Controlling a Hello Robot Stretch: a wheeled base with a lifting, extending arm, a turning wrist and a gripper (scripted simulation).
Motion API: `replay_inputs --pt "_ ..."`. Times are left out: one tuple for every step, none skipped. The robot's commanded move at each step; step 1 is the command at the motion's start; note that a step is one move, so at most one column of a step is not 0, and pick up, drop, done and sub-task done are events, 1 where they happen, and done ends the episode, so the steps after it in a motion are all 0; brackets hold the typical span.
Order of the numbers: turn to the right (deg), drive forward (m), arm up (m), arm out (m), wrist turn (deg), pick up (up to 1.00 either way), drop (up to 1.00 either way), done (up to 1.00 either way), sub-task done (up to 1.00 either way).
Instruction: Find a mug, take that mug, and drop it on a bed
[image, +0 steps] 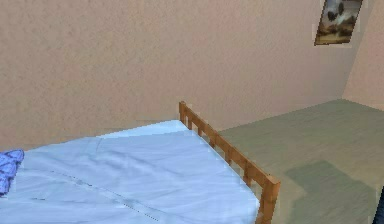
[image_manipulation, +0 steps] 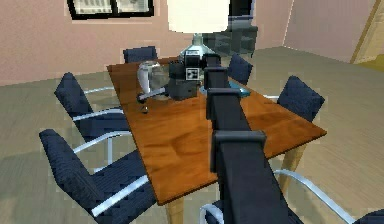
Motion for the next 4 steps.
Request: replay_inputs --pt "0.0 0.0 0.0 0.0 -45.0 0.0 0.0 0.0 0.0" --pt "0.0 0.0 0.0 0.0 -45.0 0.0 0.0 0.0 0.0" --pt "0.0 0.0 0.0 0.0 -9.0 0.0 0.0 0.0 0.0" --pt "0.0 0.0 0.0 -0.36 0.0 0.0 0.0 0.0 0.0"
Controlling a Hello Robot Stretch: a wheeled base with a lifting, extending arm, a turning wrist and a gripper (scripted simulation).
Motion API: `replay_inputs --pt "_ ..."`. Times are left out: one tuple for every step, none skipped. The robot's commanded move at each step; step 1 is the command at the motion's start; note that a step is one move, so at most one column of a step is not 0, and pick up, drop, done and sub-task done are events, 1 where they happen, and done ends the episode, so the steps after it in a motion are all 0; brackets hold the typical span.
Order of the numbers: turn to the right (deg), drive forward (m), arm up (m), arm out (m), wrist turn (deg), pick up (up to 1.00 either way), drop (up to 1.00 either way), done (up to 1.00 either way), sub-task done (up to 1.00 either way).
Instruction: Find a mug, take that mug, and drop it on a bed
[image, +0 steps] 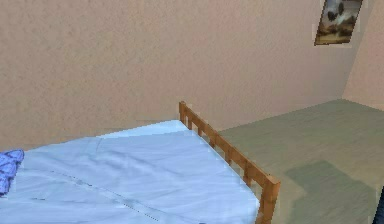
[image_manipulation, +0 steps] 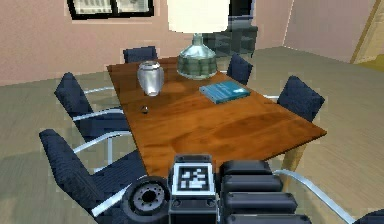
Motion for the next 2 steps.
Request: replay_inputs --pt "-45.0 0.0 0.0 0.0 0.0 0.0 0.0 0.0 0.0" --pt "-15.0 0.0 0.0 0.0 0.0 0.0 0.0 0.0 0.0"
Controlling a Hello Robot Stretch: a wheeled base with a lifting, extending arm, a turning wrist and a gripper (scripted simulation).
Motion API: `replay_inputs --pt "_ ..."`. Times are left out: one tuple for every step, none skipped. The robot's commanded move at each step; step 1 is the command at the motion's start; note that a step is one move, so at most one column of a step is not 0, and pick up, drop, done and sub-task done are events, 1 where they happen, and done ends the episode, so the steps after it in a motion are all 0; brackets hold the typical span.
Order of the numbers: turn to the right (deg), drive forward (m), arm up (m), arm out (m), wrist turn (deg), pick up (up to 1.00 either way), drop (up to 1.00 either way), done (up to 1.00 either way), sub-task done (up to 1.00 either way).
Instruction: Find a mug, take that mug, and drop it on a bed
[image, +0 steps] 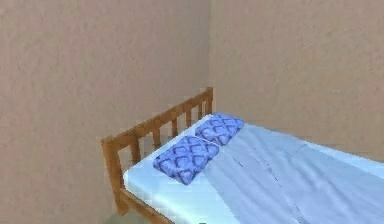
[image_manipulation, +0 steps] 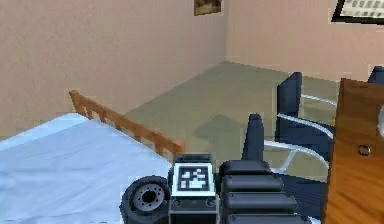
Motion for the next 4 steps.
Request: replay_inputs --pt "0.0 0.25 0.0 0.0 0.0 0.0 0.0 0.0 0.0" --pt "-18.0 0.0 0.0 0.0 0.0 0.0 0.0 0.0 0.0" --pt "18.0 0.0 0.0 0.0 0.0 0.0 0.0 0.0 0.0" --pt "-15.0 0.0 0.0 0.0 0.0 0.0 0.0 0.0 0.0"
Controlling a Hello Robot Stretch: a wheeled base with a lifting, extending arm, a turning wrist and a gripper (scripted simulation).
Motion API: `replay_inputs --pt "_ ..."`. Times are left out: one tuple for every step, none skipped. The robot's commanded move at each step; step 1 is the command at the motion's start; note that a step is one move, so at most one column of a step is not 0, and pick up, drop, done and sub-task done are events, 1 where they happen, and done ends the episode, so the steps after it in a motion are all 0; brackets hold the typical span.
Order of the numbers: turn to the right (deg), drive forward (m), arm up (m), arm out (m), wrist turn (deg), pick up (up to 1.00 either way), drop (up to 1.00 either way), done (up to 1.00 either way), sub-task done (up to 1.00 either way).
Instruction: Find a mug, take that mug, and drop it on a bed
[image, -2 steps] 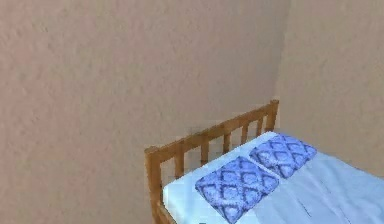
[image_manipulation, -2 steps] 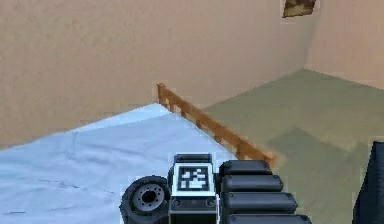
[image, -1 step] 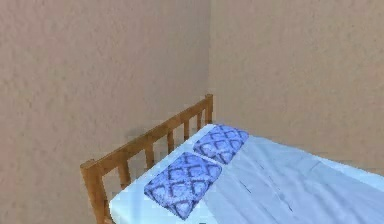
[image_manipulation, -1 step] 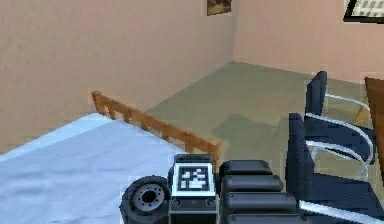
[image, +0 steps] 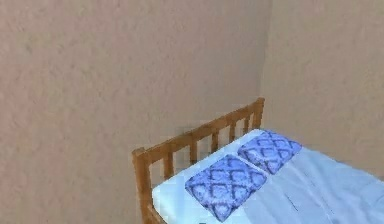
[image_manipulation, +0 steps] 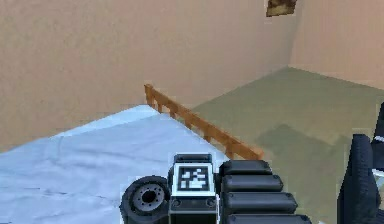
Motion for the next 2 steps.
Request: replay_inputs --pt "9.0 0.0 0.0 0.0 0.0 0.0 0.0 0.0 0.0" --pt "45.0 0.0 0.0 0.0 0.0 0.0 0.0 0.0 0.0"
